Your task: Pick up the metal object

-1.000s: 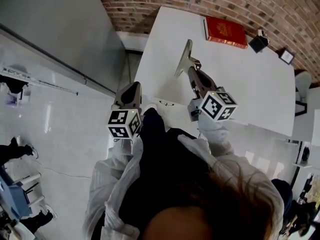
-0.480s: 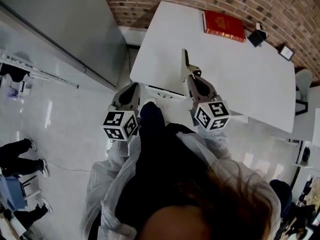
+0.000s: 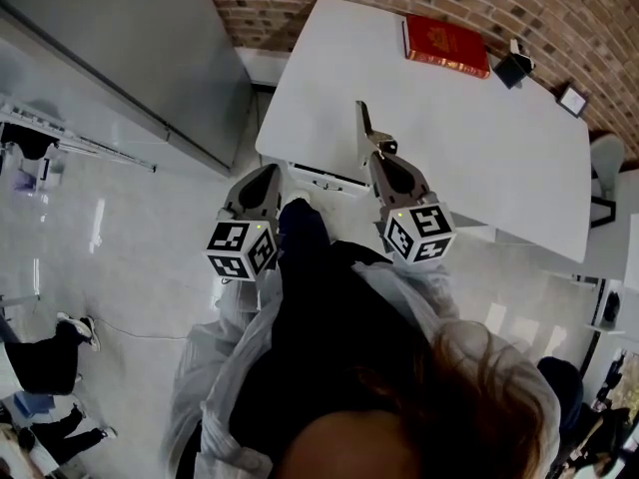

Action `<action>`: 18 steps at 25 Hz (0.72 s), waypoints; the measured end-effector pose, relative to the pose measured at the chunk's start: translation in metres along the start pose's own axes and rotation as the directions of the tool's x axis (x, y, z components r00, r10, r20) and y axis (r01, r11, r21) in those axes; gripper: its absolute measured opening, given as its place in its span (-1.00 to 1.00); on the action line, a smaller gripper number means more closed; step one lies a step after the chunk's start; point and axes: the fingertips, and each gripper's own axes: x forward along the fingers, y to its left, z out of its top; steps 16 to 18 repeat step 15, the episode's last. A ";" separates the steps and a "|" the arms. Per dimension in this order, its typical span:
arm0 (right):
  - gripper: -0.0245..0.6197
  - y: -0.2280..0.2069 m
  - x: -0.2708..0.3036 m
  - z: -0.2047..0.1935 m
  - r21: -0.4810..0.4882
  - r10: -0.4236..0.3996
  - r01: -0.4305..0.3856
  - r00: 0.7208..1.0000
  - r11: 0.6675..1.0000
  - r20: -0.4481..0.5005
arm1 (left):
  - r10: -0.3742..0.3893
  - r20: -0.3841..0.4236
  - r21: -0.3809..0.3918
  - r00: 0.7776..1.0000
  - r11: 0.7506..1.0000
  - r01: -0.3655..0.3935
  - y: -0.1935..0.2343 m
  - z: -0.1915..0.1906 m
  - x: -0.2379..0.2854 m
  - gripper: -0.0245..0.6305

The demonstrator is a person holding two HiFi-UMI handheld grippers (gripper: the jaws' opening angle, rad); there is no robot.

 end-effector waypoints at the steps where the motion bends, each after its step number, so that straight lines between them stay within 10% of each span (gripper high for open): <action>1: -0.88 0.000 0.000 0.000 -0.001 0.000 0.000 1.000 1.000 0.000 | 0.000 -0.001 0.000 1.000 1.000 0.000 -0.001 0.000 0.001 -0.87; 18: -0.88 -0.007 -0.005 -0.002 0.040 0.013 -0.013 1.000 0.999 0.003 | -0.005 -0.010 0.006 1.000 1.000 0.005 -0.012 -0.004 0.008 -0.87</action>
